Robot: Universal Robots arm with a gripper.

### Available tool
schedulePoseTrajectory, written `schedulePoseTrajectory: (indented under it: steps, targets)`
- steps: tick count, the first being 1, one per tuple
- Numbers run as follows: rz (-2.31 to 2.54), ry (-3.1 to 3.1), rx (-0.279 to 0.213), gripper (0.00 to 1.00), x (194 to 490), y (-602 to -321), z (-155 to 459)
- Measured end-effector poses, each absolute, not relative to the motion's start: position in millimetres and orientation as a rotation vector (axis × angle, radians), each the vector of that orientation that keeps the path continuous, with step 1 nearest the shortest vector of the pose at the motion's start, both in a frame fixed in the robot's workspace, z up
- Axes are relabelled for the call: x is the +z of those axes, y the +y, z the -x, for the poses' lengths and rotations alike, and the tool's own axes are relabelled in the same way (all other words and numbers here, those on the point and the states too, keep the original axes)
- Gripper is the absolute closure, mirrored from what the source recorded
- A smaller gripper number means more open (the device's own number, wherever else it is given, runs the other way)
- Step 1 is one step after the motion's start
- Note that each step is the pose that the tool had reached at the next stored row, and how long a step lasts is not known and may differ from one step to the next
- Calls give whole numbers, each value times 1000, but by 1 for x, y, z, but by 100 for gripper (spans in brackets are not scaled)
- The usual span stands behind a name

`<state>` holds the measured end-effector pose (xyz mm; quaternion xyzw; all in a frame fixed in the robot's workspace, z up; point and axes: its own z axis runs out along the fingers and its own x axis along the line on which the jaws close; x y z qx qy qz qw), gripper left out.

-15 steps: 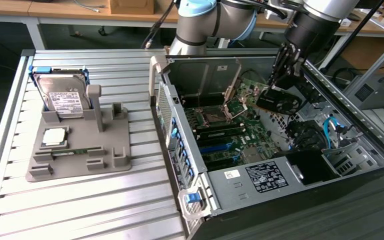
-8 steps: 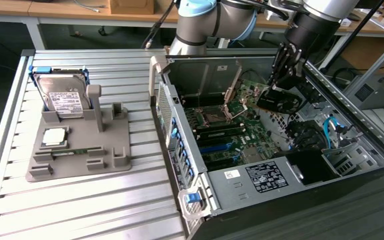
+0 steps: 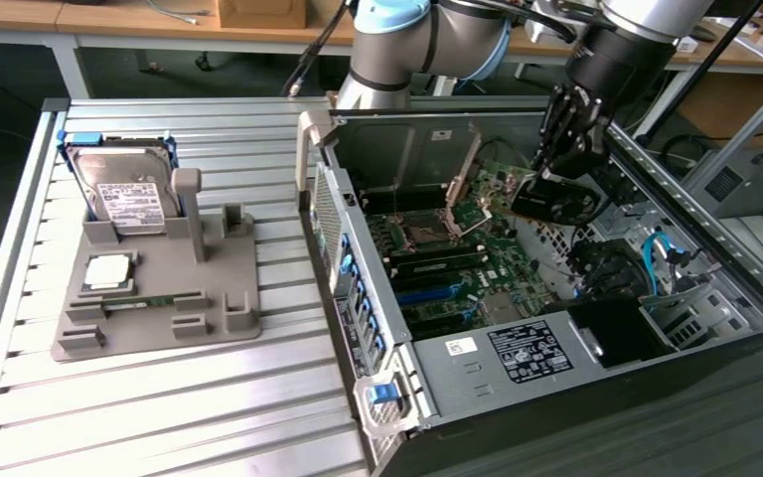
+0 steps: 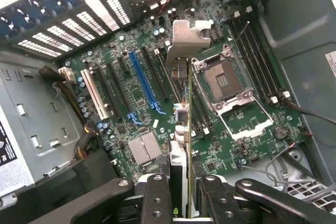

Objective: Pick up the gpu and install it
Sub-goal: 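Insert the gpu into the slot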

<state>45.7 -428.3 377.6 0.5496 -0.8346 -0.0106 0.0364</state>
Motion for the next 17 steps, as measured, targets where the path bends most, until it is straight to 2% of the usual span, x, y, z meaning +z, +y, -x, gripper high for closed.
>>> schedulePoseTrajectory:
  steps: [17]
  targets:
    - [-1852,-2445,-25,73,378,-428,-46]
